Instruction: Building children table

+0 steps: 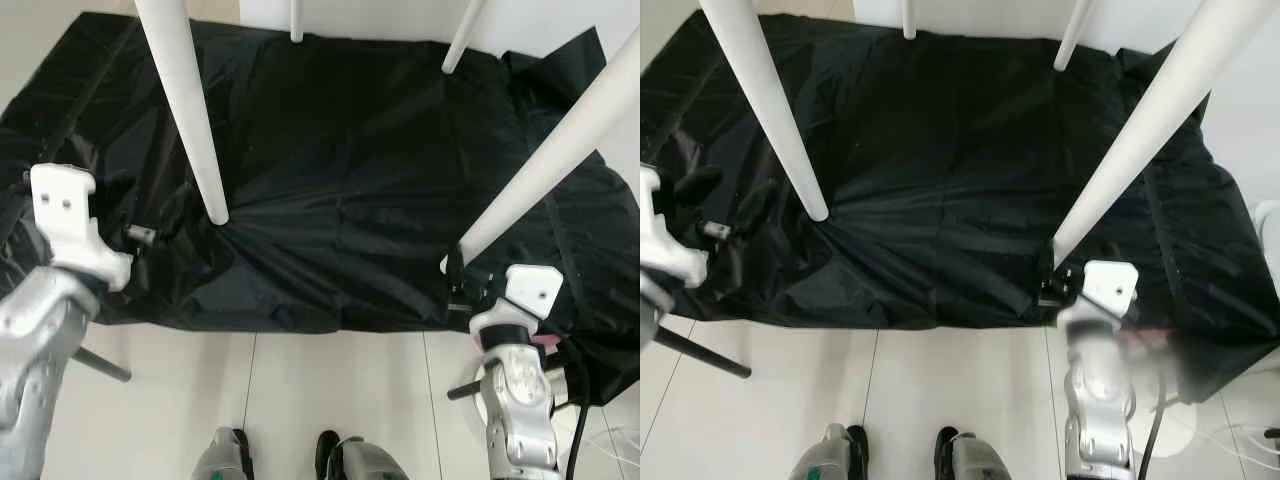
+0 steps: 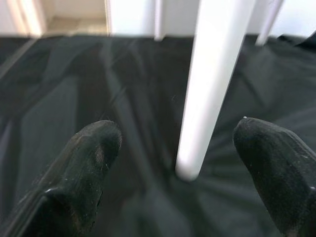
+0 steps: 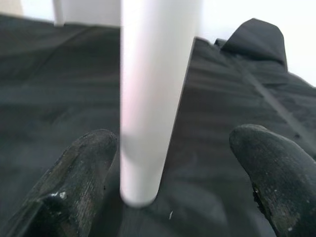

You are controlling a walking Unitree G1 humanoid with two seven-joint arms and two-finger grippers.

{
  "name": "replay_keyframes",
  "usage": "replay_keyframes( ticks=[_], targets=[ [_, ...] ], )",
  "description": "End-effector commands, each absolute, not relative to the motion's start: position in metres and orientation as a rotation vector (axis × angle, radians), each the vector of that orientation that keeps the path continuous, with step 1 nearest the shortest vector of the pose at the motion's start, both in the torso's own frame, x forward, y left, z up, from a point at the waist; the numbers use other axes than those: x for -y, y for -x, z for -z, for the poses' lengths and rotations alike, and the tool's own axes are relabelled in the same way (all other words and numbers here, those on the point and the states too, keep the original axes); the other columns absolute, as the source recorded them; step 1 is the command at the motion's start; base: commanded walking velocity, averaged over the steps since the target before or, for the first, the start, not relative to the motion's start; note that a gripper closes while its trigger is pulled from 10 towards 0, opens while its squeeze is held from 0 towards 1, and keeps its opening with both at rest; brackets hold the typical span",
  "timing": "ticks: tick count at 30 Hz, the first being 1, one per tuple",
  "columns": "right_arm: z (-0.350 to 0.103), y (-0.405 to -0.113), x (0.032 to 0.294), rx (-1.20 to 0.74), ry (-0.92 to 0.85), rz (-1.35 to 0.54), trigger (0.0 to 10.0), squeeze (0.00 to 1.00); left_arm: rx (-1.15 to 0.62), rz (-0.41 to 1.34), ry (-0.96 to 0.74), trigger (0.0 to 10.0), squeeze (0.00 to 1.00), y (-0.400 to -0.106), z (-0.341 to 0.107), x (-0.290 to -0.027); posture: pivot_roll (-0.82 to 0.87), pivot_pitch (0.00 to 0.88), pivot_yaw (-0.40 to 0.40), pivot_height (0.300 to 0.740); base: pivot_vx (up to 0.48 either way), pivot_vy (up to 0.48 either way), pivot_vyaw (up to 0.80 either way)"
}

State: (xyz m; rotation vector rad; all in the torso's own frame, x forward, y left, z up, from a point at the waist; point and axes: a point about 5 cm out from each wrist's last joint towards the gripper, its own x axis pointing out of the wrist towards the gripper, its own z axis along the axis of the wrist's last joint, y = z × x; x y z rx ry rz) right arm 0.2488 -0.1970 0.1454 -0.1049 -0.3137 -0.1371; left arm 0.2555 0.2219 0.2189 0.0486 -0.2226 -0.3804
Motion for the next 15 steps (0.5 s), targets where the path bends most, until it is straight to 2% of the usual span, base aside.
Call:
replay_keyframes(
  ticks=[1, 15],
  targets=[
    [-0.133, -0.243, 0.199, 0.282, 0.137, 0.129, 10.0, 0.00, 0.187, 0.415, -0.052, 10.0, 0.00, -0.250, -0.204, -0.226, 0.04, 0.202, -0.046, 0.740, 0.000, 0.000, 0.00],
    [-0.091, -0.223, 0.194, 0.186, 0.222, 0.040, 10.0, 0.00, 0.076, 0.476, -0.030, 10.0, 0.00, -0.217, -0.137, -0.221, 0.04, 0.185, -0.049, 0.740, 0.000, 0.000, 0.00]
  ],
)
